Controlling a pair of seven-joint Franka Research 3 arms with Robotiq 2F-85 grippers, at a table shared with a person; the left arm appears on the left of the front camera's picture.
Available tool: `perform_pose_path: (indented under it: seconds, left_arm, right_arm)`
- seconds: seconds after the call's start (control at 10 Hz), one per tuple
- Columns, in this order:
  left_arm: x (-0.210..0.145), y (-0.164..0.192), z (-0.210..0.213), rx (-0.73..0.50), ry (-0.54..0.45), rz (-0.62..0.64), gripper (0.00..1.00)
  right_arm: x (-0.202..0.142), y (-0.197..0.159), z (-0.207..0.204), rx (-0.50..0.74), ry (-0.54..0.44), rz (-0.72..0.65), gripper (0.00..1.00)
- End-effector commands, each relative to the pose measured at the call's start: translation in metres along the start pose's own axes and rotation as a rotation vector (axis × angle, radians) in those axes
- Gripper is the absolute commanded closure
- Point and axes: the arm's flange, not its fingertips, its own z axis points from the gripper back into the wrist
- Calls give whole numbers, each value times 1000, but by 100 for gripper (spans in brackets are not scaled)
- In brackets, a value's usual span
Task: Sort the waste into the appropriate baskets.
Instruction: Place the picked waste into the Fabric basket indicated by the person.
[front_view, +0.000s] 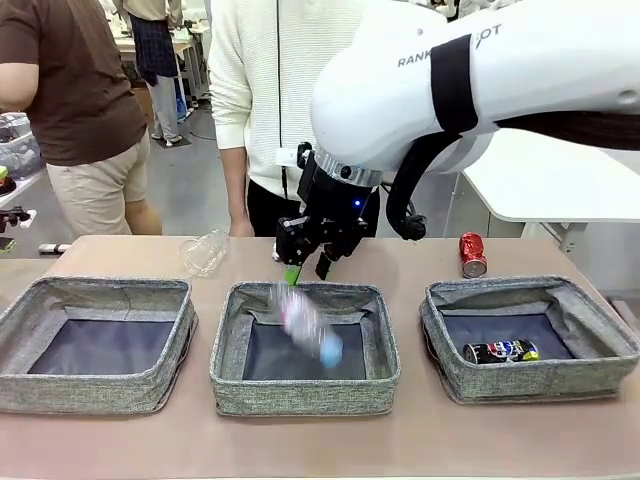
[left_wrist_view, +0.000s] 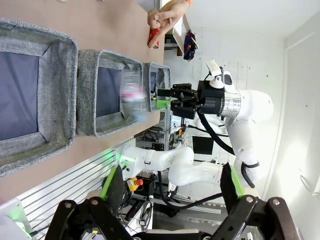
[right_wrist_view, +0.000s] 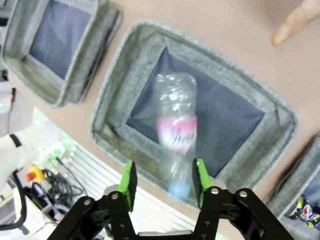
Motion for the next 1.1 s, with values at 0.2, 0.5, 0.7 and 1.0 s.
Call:
perform_pose_path:
  seconds: [0.2,0.5,0.7,1.0]
  left_arm:
    - [-1,-5,0,-20,-3,5,0]
    - [-1,-5,0,-20,-3,5,0]
    - [-1,-5,0,-20,-3,5,0]
    - [-1,-5,0,-20,-3,5,0]
  right_arm:
    - [-12,-9,2,46,-34,-28,0]
    - [-15,-15,4,90,-42,-33,0]
    - [-28,-37,26,274,-57,-61,0]
    - [-89,-118,79,762,-108,-240,0]
